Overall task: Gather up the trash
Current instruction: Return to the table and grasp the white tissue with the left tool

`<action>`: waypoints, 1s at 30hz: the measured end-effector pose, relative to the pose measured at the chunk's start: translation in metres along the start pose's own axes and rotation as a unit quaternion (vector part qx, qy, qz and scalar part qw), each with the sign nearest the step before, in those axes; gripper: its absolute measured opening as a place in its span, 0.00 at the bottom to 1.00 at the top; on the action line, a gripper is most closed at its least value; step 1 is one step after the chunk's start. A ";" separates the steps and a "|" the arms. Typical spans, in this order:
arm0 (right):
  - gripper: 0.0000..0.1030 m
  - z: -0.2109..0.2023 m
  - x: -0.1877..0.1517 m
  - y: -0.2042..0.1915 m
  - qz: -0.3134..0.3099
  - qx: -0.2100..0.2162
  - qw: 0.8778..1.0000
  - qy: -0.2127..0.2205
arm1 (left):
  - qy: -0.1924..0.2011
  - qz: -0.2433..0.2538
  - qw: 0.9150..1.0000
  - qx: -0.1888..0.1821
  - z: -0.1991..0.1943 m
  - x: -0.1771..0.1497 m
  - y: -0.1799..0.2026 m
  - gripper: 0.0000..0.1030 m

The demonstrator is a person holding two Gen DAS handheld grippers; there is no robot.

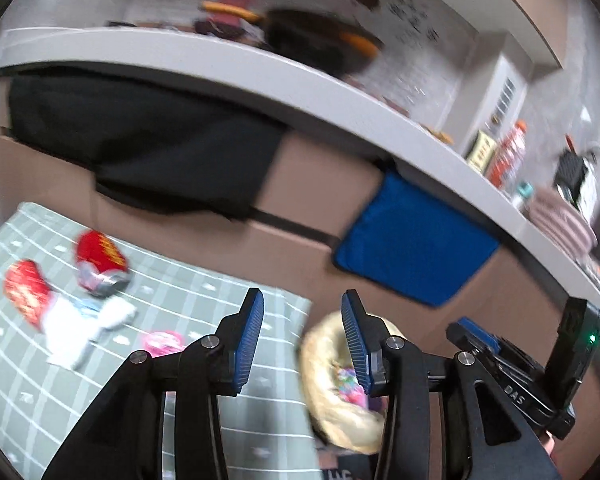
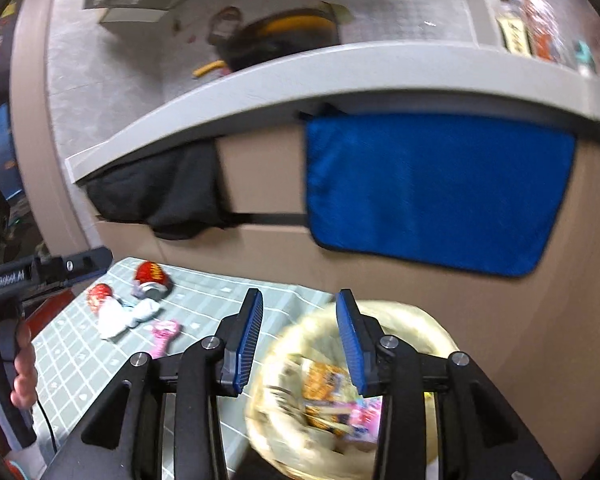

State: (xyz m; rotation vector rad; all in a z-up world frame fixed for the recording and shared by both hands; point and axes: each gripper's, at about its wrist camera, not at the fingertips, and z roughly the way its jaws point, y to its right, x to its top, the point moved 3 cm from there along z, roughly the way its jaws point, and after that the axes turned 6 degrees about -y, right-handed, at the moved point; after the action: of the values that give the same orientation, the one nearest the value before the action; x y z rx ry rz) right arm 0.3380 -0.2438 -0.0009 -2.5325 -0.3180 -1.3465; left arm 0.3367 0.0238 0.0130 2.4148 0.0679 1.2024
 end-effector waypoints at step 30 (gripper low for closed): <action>0.37 0.137 -0.039 -0.146 -0.089 0.103 0.982 -0.131 | -0.045 -0.044 0.994 0.092 0.036 -0.048 -0.206 0.48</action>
State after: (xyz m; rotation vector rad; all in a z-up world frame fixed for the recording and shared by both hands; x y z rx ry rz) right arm 0.3781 -0.0648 -0.0890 -2.5505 -0.7119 -0.9729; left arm 0.3652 0.1860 -0.1249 2.5919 0.2672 1.0894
